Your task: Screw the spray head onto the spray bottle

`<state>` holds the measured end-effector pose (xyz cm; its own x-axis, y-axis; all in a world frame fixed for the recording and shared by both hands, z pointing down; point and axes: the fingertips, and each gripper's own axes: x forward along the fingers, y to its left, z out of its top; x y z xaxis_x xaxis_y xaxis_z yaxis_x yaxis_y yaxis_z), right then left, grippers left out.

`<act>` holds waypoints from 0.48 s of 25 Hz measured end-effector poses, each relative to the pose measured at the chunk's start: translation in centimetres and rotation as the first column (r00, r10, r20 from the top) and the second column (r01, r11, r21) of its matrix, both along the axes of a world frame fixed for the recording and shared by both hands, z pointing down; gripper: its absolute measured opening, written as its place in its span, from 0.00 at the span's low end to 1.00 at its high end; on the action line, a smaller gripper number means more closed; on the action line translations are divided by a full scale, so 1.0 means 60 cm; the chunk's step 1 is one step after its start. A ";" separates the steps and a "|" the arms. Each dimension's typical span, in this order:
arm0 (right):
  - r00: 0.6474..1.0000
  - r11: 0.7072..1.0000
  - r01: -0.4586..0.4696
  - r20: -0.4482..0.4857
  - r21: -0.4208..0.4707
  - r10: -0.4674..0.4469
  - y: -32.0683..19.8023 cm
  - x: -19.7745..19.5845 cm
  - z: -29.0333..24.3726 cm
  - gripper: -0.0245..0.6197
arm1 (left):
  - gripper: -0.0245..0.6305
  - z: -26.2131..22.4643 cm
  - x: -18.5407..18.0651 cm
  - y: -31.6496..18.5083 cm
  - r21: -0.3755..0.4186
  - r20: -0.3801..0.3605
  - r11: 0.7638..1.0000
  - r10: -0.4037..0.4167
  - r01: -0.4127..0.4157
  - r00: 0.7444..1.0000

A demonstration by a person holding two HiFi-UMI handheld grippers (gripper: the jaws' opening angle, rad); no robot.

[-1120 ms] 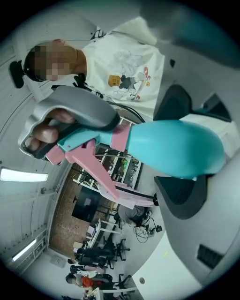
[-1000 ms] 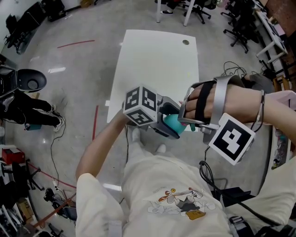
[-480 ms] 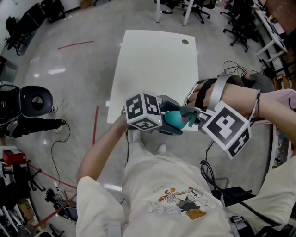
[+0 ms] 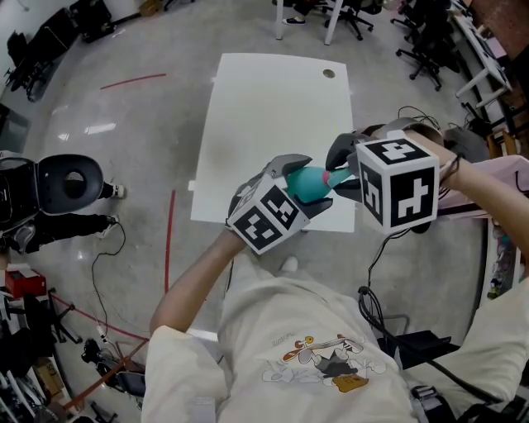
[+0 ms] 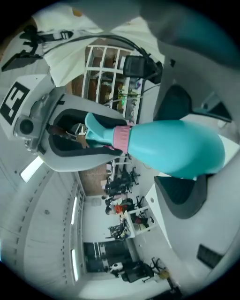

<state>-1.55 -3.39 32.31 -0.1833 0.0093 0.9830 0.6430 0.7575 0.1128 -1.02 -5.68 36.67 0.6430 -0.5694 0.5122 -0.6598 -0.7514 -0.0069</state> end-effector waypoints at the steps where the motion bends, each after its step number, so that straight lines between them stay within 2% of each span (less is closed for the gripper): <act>1: 0.999 0.998 -0.052 -0.002 -0.020 0.052 -0.005 -0.003 -0.002 0.24 | 0.59 -0.004 -0.005 -0.006 0.027 0.008 0.998 -0.048 0.048 0.999; 3: 0.987 0.985 -0.162 -0.008 -0.061 0.162 -0.015 -0.008 -0.006 0.24 | 0.59 -0.009 -0.017 -0.020 0.077 0.027 0.984 -0.164 0.162 0.986; 4: 0.976 0.973 -0.217 -0.012 -0.080 0.217 -0.020 -0.011 -0.007 0.24 | 0.59 -0.011 -0.023 -0.026 0.104 0.038 0.969 -0.229 0.224 0.973; 7: 0.929 0.919 -0.369 -0.017 -0.137 0.371 -0.041 -0.017 -0.010 0.24 | 0.59 -0.018 -0.040 -0.046 0.207 0.073 0.896 -0.415 0.393 0.907; 8: 0.903 0.890 -0.426 -0.019 -0.163 0.429 -0.049 -0.019 -0.012 0.24 | 0.59 -0.022 -0.046 -0.052 0.248 0.083 0.865 -0.468 0.436 0.880; 10: 0.837 0.811 -0.538 -0.030 -0.229 0.546 -0.063 -0.027 -0.017 0.24 | 0.59 -0.028 -0.059 -0.063 0.312 0.097 0.810 -0.547 0.496 0.831; 11: 0.806 0.774 -0.578 -0.033 -0.261 0.591 -0.068 -0.031 -0.020 0.24 | 0.59 -0.030 -0.063 -0.067 0.327 0.101 0.794 -0.568 0.512 0.817; 12: 0.787 0.750 -0.599 -0.030 -0.282 0.617 -0.071 -0.034 -0.021 0.24 | 0.59 -0.031 -0.065 -0.069 0.333 0.106 0.789 -0.576 0.517 0.810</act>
